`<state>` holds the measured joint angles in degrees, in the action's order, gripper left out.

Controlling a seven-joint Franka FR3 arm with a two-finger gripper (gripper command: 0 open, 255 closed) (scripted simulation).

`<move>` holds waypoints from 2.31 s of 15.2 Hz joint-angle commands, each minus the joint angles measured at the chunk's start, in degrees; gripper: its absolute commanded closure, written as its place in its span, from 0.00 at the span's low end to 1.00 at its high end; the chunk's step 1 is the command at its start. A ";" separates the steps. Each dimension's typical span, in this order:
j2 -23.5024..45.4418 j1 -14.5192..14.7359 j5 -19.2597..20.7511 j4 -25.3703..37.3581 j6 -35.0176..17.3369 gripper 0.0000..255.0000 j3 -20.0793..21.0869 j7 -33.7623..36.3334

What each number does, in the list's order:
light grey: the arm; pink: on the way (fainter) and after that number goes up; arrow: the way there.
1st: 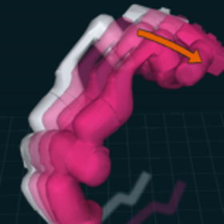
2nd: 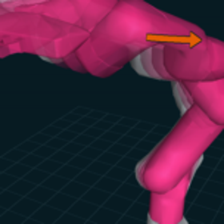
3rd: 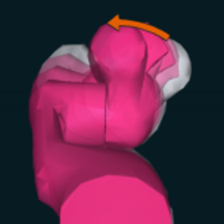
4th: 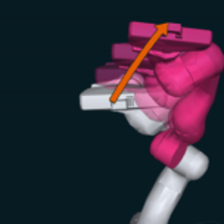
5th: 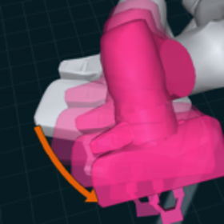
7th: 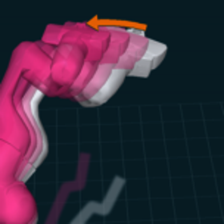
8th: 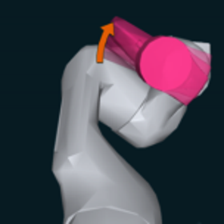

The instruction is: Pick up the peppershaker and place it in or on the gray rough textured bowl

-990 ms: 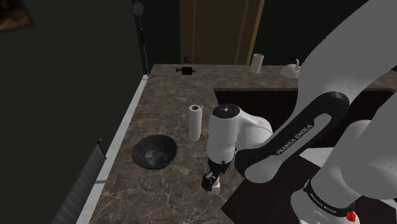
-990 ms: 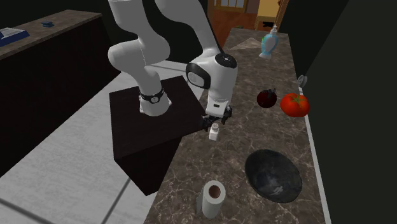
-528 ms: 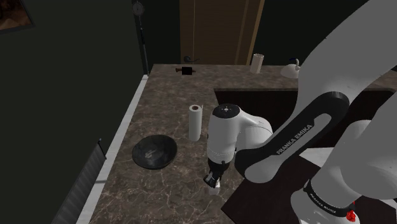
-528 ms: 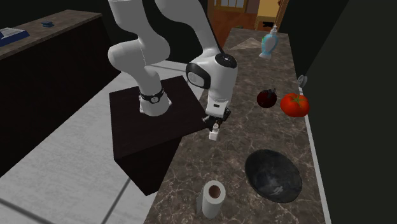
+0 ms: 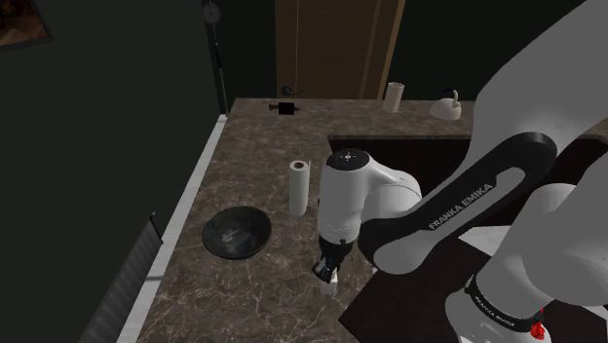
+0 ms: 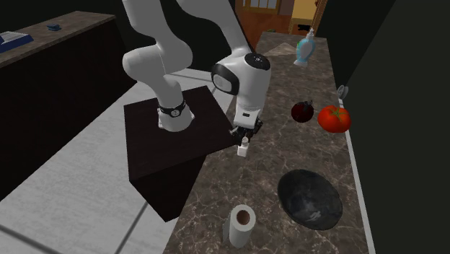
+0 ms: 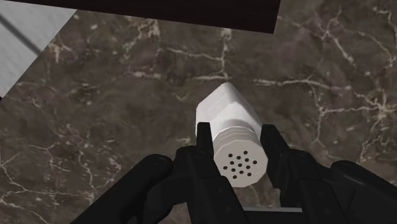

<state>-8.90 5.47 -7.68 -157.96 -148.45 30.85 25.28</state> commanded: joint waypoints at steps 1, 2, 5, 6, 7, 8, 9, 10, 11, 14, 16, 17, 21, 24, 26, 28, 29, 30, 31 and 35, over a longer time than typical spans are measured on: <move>-2.12 0.60 -1.48 0.10 2.12 1.00 -0.40 -1.08; -3.10 0.86 -2.02 0.26 3.19 1.00 -0.62 -1.49; -5.88 1.55 -3.28 0.82 6.41 1.00 -1.32 -2.50; -6.77 1.74 -3.62 1.03 7.47 1.00 -1.54 -2.78; -7.63 1.92 -3.91 1.26 8.53 1.00 -1.78 -3.03; -8.46 2.10 -4.16 1.51 9.58 1.00 -2.01 -3.26; -9.28 2.25 -4.38 1.77 10.63 1.00 -2.24 -3.47; -10.07 2.40 -4.57 2.04 11.67 1.00 -2.48 -3.66; -10.84 2.54 -4.73 2.33 12.70 1.00 -2.71 -3.83; -13.00 2.87 -5.09 3.27 15.76 1.00 -3.39 -4.26; -14.33 3.06 -5.23 3.97 17.77 1.00 -3.83 -4.49; -14.96 3.13 -5.28 4.34 18.76 1.00 -4.05 -4.59; -17.27 3.36 -5.34 5.96 22.63 1.00 -4.89 -4.92; -18.77 3.47 -5.28 7.30 25.46 1.00 -5.50 -5.10; -19.67 3.51 -5.21 8.26 27.30 1.00 -5.89 -5.20; -20.29 3.53 -5.13 9.01 28.67 1.00 -6.18 -5.26; -17.86 2.65 -4.23 11.14 28.37 1.00 -5.92 -5.01; -15.47 1.81 -3.30 13.31 28.17 1.00 -5.63 -4.71; -13.11 1.01 -2.33 15.52 28.05 1.00 -5.34 -4.36; -3.82 -1.55 1.93 24.84 28.46 1.00 -4.29 -2.45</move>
<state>-15.20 4.51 -6.89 -135.42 -119.95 26.22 22.25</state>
